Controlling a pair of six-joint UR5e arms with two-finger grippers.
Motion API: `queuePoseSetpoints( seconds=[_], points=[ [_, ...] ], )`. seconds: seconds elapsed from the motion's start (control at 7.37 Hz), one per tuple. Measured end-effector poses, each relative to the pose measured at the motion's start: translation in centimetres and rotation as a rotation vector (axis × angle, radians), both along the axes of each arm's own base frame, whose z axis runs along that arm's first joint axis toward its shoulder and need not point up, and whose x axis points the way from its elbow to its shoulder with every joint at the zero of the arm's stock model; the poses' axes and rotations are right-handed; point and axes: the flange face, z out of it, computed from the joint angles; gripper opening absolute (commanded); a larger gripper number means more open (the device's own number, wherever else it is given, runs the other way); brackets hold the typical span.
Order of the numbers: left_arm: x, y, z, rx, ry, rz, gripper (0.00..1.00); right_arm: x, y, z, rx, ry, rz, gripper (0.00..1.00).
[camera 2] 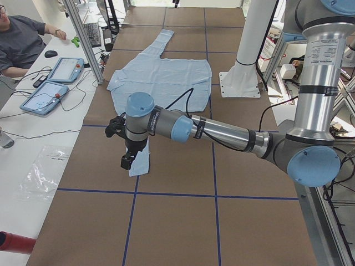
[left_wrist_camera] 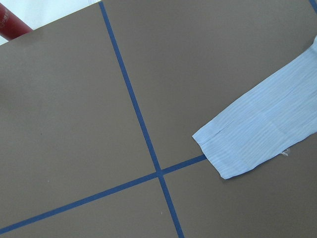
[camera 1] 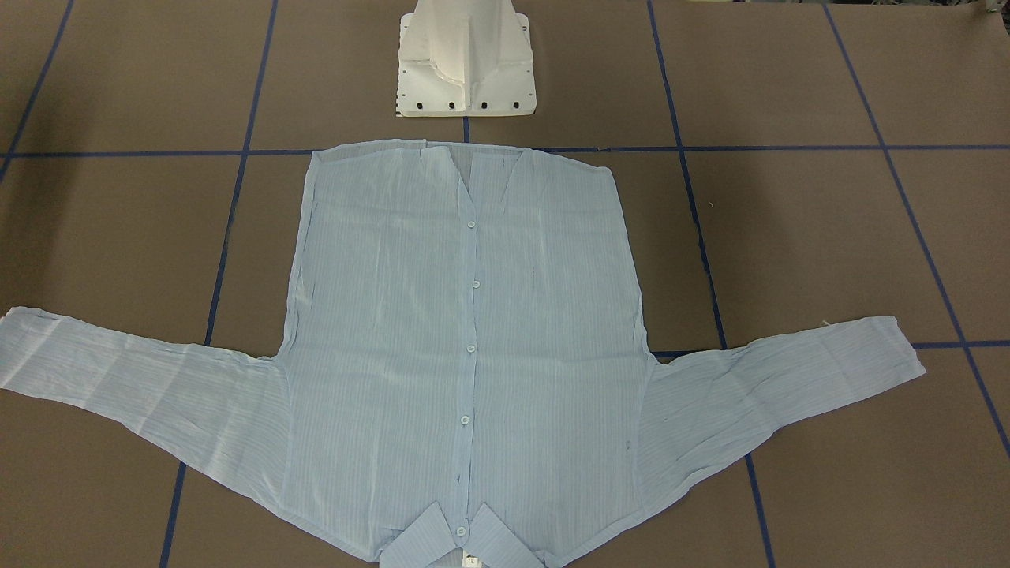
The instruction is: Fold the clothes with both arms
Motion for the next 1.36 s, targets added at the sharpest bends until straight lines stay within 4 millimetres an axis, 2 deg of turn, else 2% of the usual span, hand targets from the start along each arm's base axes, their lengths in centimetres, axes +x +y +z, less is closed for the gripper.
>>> queuePoseSetpoints(
  seconds=[0.27,0.54,0.68,0.95,1.09,1.36],
  points=[
    [0.0,0.2,0.2,0.000,0.003,0.000,1.00,-3.2,-1.4,-0.2,-0.081,-0.026,0.026,1.00],
    [0.0,0.4,0.1,0.002,0.004,0.001,1.00,-7.6,-4.1,-0.3,-0.145,-0.046,0.064,1.00],
    [0.0,0.4,0.1,0.004,0.004,0.001,1.00,-9.9,-5.3,0.8,-0.151,-0.058,0.086,1.00],
    [0.0,0.4,0.0,0.006,0.004,0.001,1.00,-14.1,-6.0,4.5,-0.134,-0.056,0.120,0.95],
    [0.0,0.5,0.0,0.006,0.004,0.002,1.00,-15.4,-6.0,5.7,-0.129,-0.055,0.124,0.92],
    [0.0,0.5,0.0,0.006,0.004,0.002,1.00,-16.7,-5.7,6.5,-0.133,-0.055,0.118,0.82]
  ],
)
